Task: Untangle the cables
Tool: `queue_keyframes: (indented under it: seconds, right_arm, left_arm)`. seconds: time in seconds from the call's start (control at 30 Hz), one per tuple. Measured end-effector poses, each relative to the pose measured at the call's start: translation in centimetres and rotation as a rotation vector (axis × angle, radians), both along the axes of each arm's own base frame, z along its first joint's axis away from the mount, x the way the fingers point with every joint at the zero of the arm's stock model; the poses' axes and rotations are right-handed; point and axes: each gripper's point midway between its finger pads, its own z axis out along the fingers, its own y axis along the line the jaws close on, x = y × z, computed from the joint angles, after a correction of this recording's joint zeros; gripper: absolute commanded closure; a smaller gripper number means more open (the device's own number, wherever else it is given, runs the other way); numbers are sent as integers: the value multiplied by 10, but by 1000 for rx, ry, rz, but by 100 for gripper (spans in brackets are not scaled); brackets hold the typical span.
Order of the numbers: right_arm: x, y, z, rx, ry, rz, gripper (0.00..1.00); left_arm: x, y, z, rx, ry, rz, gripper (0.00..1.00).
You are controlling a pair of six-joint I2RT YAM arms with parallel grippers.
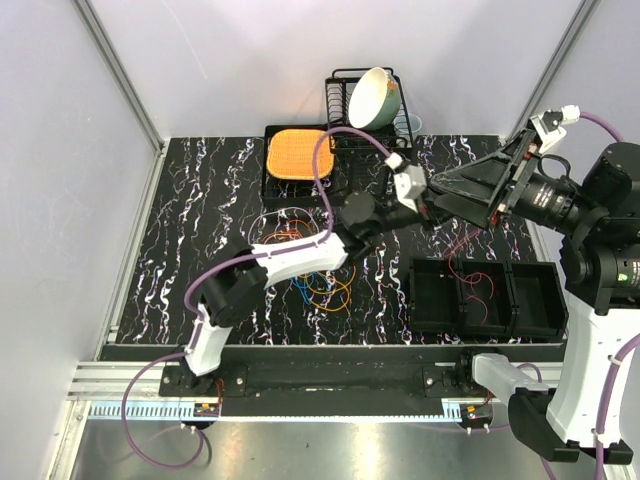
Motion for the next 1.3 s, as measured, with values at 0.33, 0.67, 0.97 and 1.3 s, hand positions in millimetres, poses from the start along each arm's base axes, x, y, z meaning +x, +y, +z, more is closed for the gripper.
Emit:
queue_keyframes:
  seconds: [0.33, 0.67, 0.97, 1.3]
  right_arm:
    - [29, -31, -41, -165, 77, -279, 3]
    - [40, -49, -65, -272, 119, -384, 3]
    - [50, -56, -73, -308, 129, -412, 3]
    - [58, -59, -88, -335, 166, -417, 3]
  left_arm:
    - [-40, -54, -44, 76, 81, -89, 100]
    - [-50, -84, -91, 156, 141, -103, 100]
    - [-33, -110, -138, 241, 212, -82, 100]
    - [-14, -101, -226, 445, 363, 52, 100]
